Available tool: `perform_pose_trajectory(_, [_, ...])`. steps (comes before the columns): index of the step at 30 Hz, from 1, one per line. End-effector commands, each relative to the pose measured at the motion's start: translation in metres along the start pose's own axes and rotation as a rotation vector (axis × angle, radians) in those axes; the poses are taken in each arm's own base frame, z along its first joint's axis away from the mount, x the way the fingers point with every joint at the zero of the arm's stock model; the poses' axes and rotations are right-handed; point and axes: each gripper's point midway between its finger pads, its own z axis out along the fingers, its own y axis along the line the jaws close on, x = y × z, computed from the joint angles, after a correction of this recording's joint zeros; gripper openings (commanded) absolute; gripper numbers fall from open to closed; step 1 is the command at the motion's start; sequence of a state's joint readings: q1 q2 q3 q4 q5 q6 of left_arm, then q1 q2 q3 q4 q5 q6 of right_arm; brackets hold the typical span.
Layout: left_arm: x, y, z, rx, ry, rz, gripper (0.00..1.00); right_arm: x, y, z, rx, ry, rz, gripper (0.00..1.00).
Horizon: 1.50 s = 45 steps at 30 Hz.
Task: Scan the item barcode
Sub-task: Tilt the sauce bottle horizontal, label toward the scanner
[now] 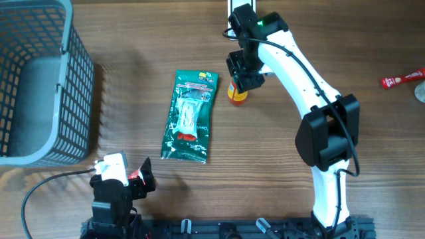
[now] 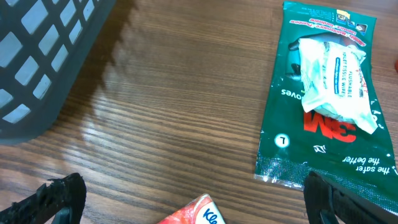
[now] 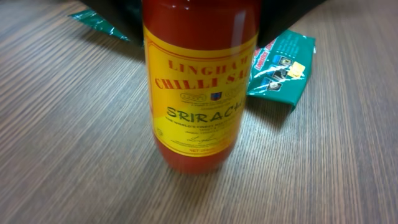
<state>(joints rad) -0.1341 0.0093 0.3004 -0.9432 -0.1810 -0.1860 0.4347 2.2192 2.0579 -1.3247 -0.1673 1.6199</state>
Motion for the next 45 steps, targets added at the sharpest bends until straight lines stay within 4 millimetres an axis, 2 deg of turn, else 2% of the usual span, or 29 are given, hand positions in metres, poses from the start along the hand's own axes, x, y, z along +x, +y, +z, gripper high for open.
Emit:
perform_pose_trajectory(1, [0.0, 0.0, 0.0, 0.003, -0.001, -0.01, 1.0, -0.012, 0.002, -0.002, -0.002, -0.063, -0.156, 0.37])
perform_pose_trajectory(6, [0.0, 0.0, 0.0, 0.003, 0.0, -0.01, 1.0, -0.008, 0.004, -0.003, -0.009, -0.041, -0.312, 0.34])
perform_pose_trajectory(9, [0.0, 0.0, 0.0, 0.003, -0.001, -0.01, 1.0, -0.006, 0.004, -0.007, -0.022, -0.005, -0.49, 0.34])
perform_pose_trajectory(13, [0.0, 0.0, 0.0, 0.003, 0.0, -0.01, 1.0, 0.013, -0.001, -0.017, -0.09, 0.182, -0.782, 0.35])
perform_pose_trajectory(15, [0.0, 0.0, 0.0, 0.003, 0.0, -0.01, 1.0, 0.026, -0.013, -0.026, -0.125, 0.331, -0.896, 0.35])
perform_pose_trajectory(20, [0.0, 0.0, 0.0, 0.003, 0.0, -0.01, 1.0, 0.023, -0.052, -0.039, -0.045, 0.477, -0.944, 0.36])
perform_pose_trajectory(22, [0.0, 0.0, 0.0, 0.003, 0.0, -0.01, 1.0, 0.034, -0.048, -0.045, -0.138, 0.544, -1.052, 0.36])
perform_pose_trajectory(25, [0.0, 0.0, 0.0, 0.003, 0.0, -0.01, 1.0, 0.055, -0.043, -0.06, -0.257, 0.646, -1.079, 0.36])
perform_pose_trajectory(31, [0.0, 0.0, 0.0, 0.003, 0.0, -0.01, 1.0, 0.062, -0.05, -0.087, -0.332, 0.609, -1.188, 0.34])
perform_pose_trajectory(34, [0.0, 0.0, 0.0, 0.003, 0.0, -0.01, 1.0, 0.066, -0.075, -0.1, -0.316, 0.585, -1.203, 0.36])
perform_pose_trajectory(37, [0.0, 0.0, 0.0, 0.003, 0.0, -0.01, 1.0, 0.067, -0.115, -0.107, -0.275, 0.589, -1.187, 0.36])
perform_pose_trajectory(41, [0.0, 0.0, 0.0, 0.003, 0.0, -0.01, 1.0, 0.071, -0.163, -0.103, -0.204, 0.642, -1.082, 0.35])
perform_pose_trajectory(45, [0.0, 0.0, 0.0, 0.003, 0.0, -0.01, 1.0, 0.085, -0.193, -0.101, -0.237, 0.748, -1.016, 0.34])
